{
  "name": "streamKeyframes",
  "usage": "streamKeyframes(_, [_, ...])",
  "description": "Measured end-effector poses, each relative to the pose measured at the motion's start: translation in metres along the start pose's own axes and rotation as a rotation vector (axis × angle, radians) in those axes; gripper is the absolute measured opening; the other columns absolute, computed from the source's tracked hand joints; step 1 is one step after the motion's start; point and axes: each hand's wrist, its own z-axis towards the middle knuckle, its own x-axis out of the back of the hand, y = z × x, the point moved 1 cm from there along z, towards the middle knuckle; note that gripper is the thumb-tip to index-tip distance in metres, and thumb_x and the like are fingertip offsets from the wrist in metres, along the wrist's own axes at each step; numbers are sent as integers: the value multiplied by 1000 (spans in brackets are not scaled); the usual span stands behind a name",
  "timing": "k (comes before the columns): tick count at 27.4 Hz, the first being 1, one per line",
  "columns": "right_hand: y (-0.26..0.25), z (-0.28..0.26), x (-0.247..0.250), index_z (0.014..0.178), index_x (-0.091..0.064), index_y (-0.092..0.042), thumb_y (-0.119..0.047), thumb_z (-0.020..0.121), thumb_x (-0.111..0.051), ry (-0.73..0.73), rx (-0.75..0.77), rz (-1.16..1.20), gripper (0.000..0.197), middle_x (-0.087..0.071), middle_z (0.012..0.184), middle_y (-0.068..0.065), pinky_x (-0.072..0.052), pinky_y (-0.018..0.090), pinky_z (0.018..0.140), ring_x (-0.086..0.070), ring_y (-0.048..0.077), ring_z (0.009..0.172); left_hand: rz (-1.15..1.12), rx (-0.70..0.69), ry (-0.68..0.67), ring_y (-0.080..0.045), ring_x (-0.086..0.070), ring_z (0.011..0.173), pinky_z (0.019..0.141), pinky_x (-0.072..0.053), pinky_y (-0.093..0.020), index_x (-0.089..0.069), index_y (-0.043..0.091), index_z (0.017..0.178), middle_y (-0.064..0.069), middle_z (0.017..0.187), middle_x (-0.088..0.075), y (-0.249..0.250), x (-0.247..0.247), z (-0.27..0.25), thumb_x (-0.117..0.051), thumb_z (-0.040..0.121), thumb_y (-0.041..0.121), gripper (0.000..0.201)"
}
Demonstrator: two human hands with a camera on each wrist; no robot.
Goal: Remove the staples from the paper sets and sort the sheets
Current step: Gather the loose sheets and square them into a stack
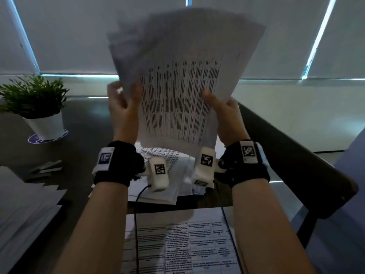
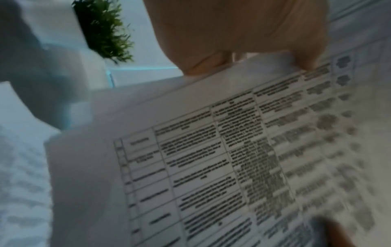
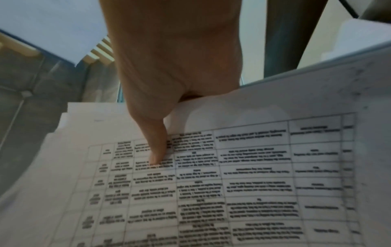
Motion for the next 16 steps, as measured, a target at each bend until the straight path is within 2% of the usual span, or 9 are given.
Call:
streamKeyframes(2, [3, 1, 4, 116, -64, -8, -22, 91, -68, -42, -56, 2, 29, -71, 115, 14, -53, 49, 97, -68, 29, 108, -15, 77, -30, -14, -61, 96, 90, -48, -39, -45, 25, 109, 1, 104, -63, -10, 1, 2, -61, 77, 57, 48])
streamKeyframes(6, [35, -5, 15, 109, -69, -6, -26, 80, -79, -61, -223, -152, 37, -75, 104, 9, -53, 50, 95, -71, 24, 100, 239, 364, -410, -10, -59, 113, 110, -36, -44, -51, 6, 133, -3, 130, -59, -35, 19, -10, -65, 78, 56, 76])
streamKeyframes(9, [22, 3, 15, 93, -70, -4, -16, 85, -70, 41, -167, -175, 14, -75, 86, 4, -56, 42, 86, -71, 14, 83, 201, 300, -151, -12, -51, 107, 101, -40, -23, -31, -7, 141, -13, 139, -41, -50, 29, -15, -36, 101, 25, 51])
streamKeyframes(10, [13, 6, 13, 91, -71, -5, -17, 84, -71, 48, -115, -180, 13, -74, 87, 7, -54, 43, 87, -69, 17, 84, 283, 208, -32, -13, -54, 102, 91, -45, -19, -32, -15, 137, -22, 133, -45, -47, 35, -9, -26, 102, 8, 42])
streamKeyframes(11, [5, 8, 12, 88, -72, -8, -18, 82, -72, 47, -62, -174, 12, -73, 88, 8, -54, 43, 86, -67, 18, 85, 192, 255, 1, -19, -59, 99, 88, -49, -27, -44, -20, 126, -30, 121, -52, -28, 34, -11, -26, 99, 2, 39])
streamKeyframes(12, [0, 8, 11, 87, -72, -11, -22, 80, -74, 37, -27, -165, 13, -73, 89, 7, -53, 41, 85, -67, 19, 87, 118, 272, 77, -23, -63, 97, 86, -51, -37, -57, -17, 111, -31, 108, -59, -15, 31, -8, -37, 97, 11, 37])
streamKeyframes(13, [1, 9, 12, 91, -73, -12, -26, 77, -76, 27, -23, -155, 21, -74, 93, 7, -55, 40, 87, -69, 21, 91, 298, 233, -112, -24, -64, 96, 89, -50, -47, -64, -4, 105, -24, 103, -64, -12, 25, -5, -51, 92, 30, 38])
streamKeyframes(14, [4, 6, 11, 100, -72, -11, -32, 75, -79, 2, -54, -137, 33, -75, 100, 8, -55, 42, 90, -70, 25, 96, 375, 130, -78, -20, -64, 95, 89, -49, -52, -69, 10, 99, -13, 100, -68, -11, 17, -2, -65, 83, 45, 38])
streamKeyframes(16, [16, 2, 8, 115, -68, -8, -42, 72, -82, 48, -143, -125, 57, -74, 108, 11, -55, 49, 92, -71, 28, 100, 299, 90, -46, -15, -65, 85, 82, -54, -48, -69, 29, 87, 1, 89, -71, -21, 12, 5, -71, 77, 48, 21])
